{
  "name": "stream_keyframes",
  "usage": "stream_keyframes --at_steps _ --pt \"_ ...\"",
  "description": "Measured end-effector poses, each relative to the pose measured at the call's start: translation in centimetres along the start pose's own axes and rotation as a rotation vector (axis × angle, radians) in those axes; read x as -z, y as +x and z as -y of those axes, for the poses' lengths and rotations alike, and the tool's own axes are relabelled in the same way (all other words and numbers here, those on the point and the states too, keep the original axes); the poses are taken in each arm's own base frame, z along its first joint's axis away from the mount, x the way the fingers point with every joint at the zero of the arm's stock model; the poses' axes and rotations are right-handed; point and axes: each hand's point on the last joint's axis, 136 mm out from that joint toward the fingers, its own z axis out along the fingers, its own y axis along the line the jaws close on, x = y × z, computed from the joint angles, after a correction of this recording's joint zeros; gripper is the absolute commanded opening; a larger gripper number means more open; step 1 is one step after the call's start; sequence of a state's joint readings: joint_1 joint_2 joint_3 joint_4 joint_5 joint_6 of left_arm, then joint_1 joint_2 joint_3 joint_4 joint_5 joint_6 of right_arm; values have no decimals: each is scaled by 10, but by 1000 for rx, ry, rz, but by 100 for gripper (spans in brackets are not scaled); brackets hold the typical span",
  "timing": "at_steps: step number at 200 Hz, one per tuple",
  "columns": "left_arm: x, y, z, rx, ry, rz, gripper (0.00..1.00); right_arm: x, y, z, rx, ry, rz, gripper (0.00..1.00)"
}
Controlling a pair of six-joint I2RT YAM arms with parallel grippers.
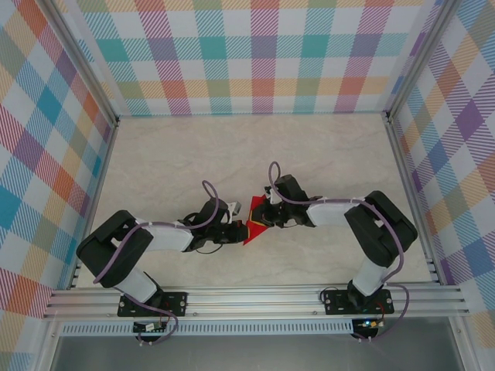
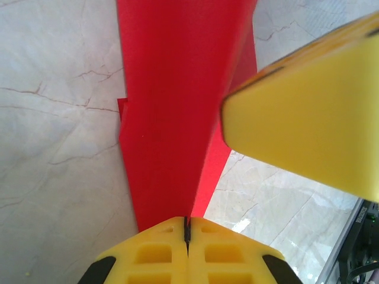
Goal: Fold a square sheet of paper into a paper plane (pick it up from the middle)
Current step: Fourth fold the wing at the center of the table.
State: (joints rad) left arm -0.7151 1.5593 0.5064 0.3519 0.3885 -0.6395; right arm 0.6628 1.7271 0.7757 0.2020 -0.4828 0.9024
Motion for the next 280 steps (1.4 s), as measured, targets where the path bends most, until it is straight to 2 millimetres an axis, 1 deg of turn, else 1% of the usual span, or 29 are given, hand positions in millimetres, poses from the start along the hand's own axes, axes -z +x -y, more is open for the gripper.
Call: stream_keyframes --at_steps 36,92,108,129,148,175,217,265,280 --pt "0 0 -3 10 0 -8 5 -5 -5 12 -19 40 18 9" --pt "-2 2 -6 20 3 -22 2 -3 -8 14 -22 63 38 10" --pt "-3 3 -8 32 9 -38 2 5 -6 9 -13 56 49 11" --pt "-5 3 -5 40 31 -58 2 17 -7 -11 25 8 66 12" --pt "-6 3 -4 46 47 -73 2 21 -7 -21 44 -23 63 11" --pt "-7 2 -5 64 69 -85 2 17 -5 -18 38 -24 49 11" --pt "-7 2 -5 102 107 -106 2 8 -3 -6 14 -3 25 11" --pt "-7 1 -5 125 127 -115 2 -1 -6 1 4 18 16 10" --pt "-7 1 -5 125 127 -115 5 -4 -9 3 1 27 15 10"
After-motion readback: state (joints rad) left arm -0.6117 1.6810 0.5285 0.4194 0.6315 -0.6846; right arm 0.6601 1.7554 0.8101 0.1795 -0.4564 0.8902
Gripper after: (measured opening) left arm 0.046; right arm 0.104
